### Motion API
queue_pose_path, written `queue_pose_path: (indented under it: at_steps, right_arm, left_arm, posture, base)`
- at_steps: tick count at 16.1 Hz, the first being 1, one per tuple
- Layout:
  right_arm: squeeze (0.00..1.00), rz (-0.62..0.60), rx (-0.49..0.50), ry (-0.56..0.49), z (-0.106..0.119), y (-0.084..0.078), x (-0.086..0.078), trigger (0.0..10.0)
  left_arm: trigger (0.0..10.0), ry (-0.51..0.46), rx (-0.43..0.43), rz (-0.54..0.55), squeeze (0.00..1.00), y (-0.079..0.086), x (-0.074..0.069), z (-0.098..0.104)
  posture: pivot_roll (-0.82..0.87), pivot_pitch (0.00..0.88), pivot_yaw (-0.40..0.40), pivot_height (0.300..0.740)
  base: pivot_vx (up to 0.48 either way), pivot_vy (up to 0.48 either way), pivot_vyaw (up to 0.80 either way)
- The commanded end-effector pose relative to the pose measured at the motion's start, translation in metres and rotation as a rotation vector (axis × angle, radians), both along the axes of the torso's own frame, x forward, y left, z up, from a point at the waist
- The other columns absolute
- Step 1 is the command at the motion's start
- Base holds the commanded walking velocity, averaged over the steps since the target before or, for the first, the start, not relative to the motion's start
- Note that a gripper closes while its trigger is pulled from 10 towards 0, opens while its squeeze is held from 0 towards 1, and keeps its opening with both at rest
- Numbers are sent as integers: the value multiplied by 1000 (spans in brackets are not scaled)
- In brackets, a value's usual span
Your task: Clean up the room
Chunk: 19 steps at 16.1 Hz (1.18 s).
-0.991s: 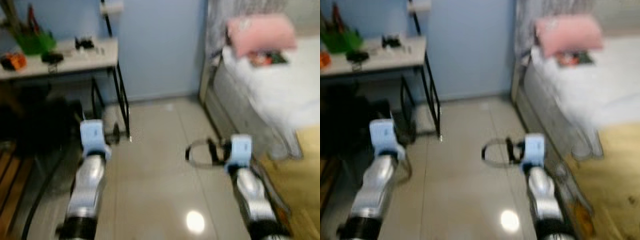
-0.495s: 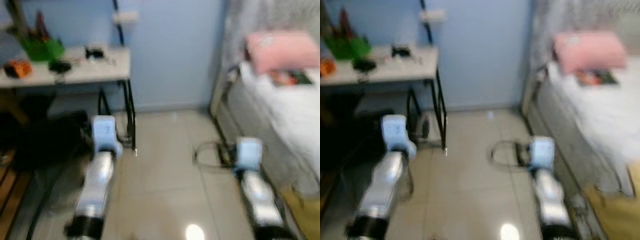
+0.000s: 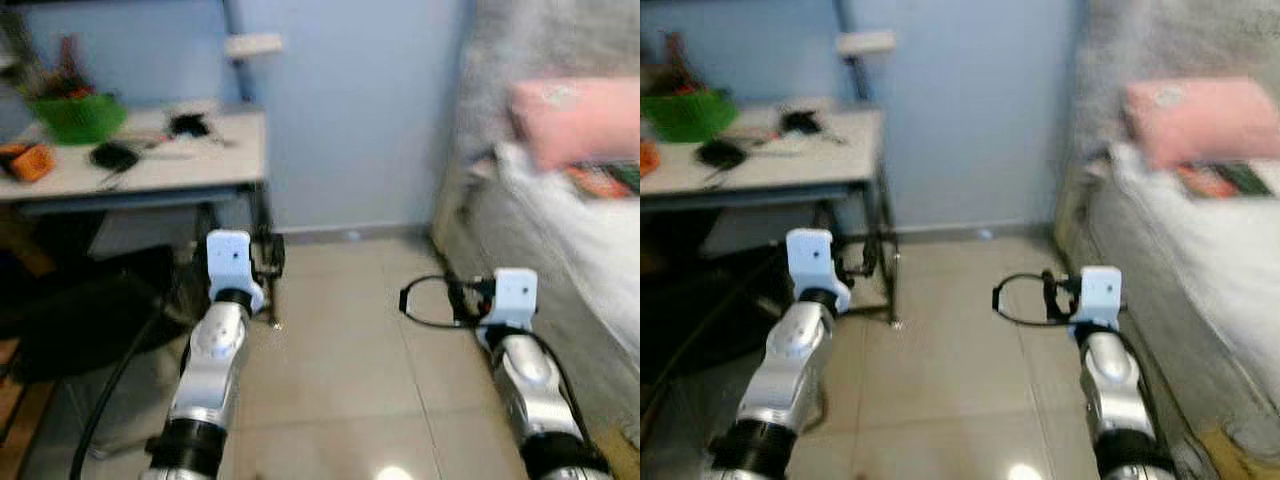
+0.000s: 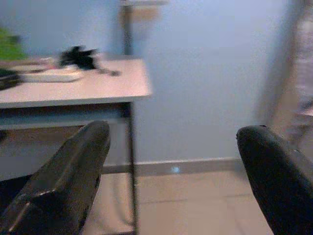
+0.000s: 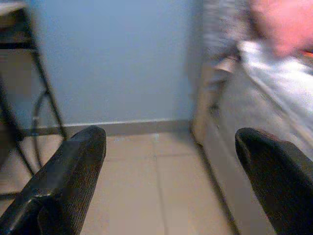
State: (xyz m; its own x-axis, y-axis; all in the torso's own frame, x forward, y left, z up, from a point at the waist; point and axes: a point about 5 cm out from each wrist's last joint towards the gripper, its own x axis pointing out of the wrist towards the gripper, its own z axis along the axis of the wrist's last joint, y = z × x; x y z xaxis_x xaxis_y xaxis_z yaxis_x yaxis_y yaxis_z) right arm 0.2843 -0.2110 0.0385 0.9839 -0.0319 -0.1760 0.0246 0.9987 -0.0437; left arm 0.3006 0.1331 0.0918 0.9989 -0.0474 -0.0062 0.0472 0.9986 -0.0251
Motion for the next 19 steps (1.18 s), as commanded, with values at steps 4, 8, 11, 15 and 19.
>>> queue_pose_path:
  at_steps: [4, 8, 11, 15, 19]
  right_arm:
    - [0, 45, 25, 2, -2, 16, 2, 10000]
    - [0, 46, 19, -3, -3, 17, 2, 10000]
    - [0, -7, 39, -211, 39, 13, -1, 10000]
    - [0, 44, -19, -20, -5, 2, -62, 10000]
    - [0, 96, -80, 43, -4, -9, -76, 10000]
  left_arm:
    - [10000, -8, 28, 37, 0, 16, 3, 2]
    - [10000, -69, 91, 48, 0, 18, 3, 10]
    - [10000, -61, 2, 10, 0, 10, -14, 11]
    - [10000, 50, 15, -87, 0, 13, -44, -15]
    - [10000, 121, -94, -117, 0, 15, -55, -16]
  posture:
    - [-102, 0, 65, 740]
    - [-97, 0, 71, 740]
    - [-79, 0, 61, 740]
    - [-87, 0, 61, 740]
    - [-82, 0, 59, 740]
  base:
    - [480, 0, 0]
    - [480, 0, 0]
    - [320, 0, 0]
    - [0, 0, 0]
    - [0, 0, 0]
